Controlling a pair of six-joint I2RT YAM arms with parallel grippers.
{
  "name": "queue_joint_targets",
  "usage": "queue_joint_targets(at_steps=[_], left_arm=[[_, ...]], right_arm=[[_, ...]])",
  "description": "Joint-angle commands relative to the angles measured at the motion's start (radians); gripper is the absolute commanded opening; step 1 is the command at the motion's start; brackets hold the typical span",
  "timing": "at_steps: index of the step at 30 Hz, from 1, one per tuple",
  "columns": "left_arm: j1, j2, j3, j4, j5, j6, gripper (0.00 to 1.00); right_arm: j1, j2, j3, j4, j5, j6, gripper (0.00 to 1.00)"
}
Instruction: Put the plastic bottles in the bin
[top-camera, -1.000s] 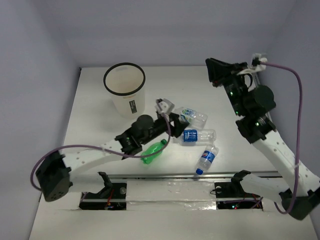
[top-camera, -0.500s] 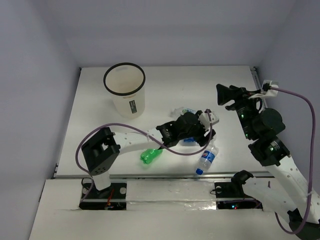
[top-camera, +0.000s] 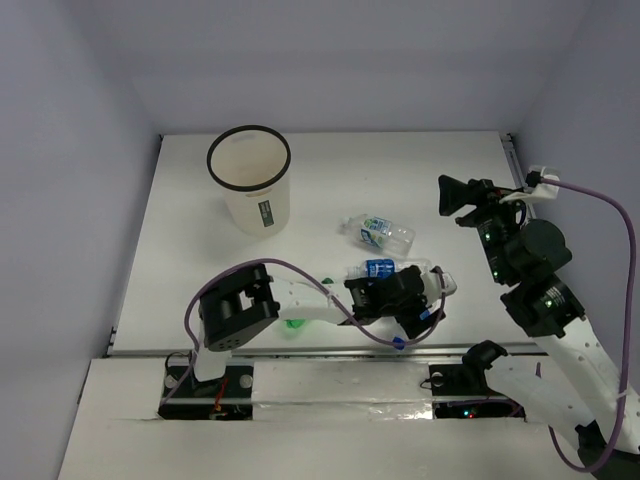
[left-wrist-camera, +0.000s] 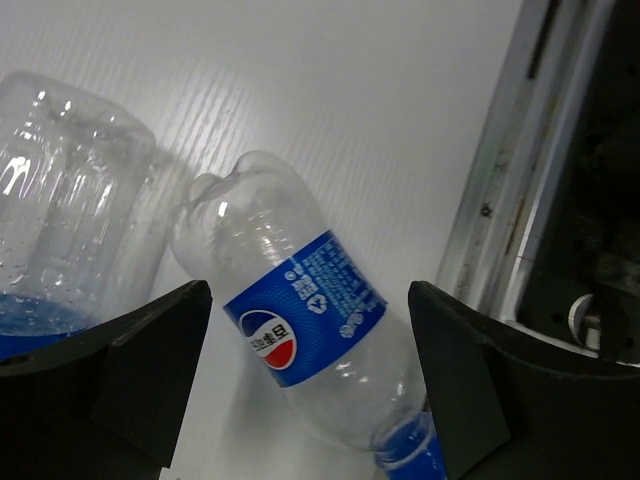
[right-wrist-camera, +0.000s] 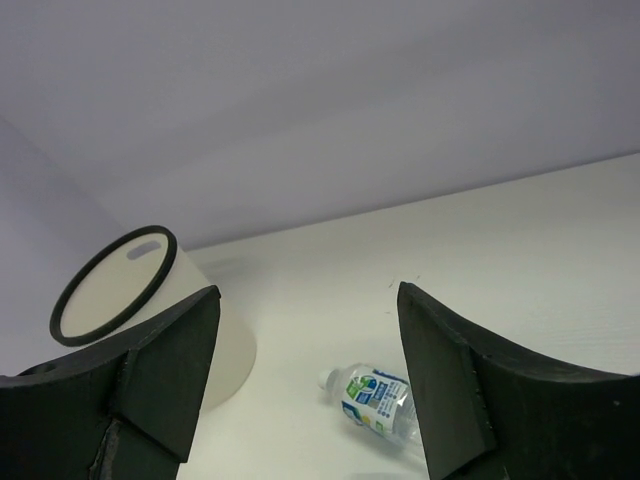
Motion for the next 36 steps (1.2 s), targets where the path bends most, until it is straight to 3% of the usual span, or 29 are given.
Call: queue_joint_targets(at_steps=[1, 10, 13, 14, 16, 18, 21, 24, 25, 27, 32, 36], left_arm=[[0.012, 0.013, 0.066, -0.011, -0.081, -0.038, 0.78], [0.003, 0.095, 0.085, -0.020, -0.074, -0.065, 0.71], [0.003, 0.081, 0.042, 0.017, -0.049, -0.085, 0.59], [0.003, 0.063, 0.030, 0.033, -0.019, -0.098, 0.48], [0.003, 0.038, -0.006, 0.046, -0.012, -0.108, 0.40], [0.003, -0.023, -0.045, 0.063, -0.005, -0.121, 0.31], [-0.006, -0.143, -0.101, 0.093, 0.012, -0.131, 0.29], [-0.006, -0.287, -0.142, 0.116, 0.009, -0.136, 0.27], [-0.006, -0.322, -0.148, 0.116, 0.002, -0.128, 0.27], [-0.006, -0.433, -0.159, 0.092, -0.052, -0.115, 0.27], [0.061, -0.699, -0.216, 0.081, -0.138, -0.128, 0.26], [0.193, -0.881, -0.276, 0.107, -0.207, -0.168, 0.25]], right_arm=[[-0.006, -0.002, 0.002, -0.003, 0.006, -0.023, 0.77], [-0.006, 0.011, 0.005, -0.009, 0.010, -0.035, 0.77], [-0.006, 0.008, -0.003, -0.011, 0.012, -0.034, 0.77], [-0.006, 0.008, -0.003, -0.017, 0.010, -0.032, 0.77], [-0.006, 0.001, -0.003, -0.023, 0.007, -0.032, 0.78], [-0.006, -0.011, -0.001, -0.032, 0.007, -0.032, 0.78], [-0.006, -0.022, 0.005, -0.054, 0.009, -0.031, 0.76], [-0.006, -0.028, 0.005, -0.069, 0.000, -0.040, 0.61], [-0.006, -0.027, 0.005, -0.075, -0.005, -0.041, 0.47], [-0.006, 0.005, 0.008, -0.096, -0.043, -0.054, 0.38], [-0.006, 0.080, 0.002, -0.104, -0.085, -0.063, 0.32], [-0.006, 0.148, 0.009, -0.104, -0.124, -0.080, 0.31]])
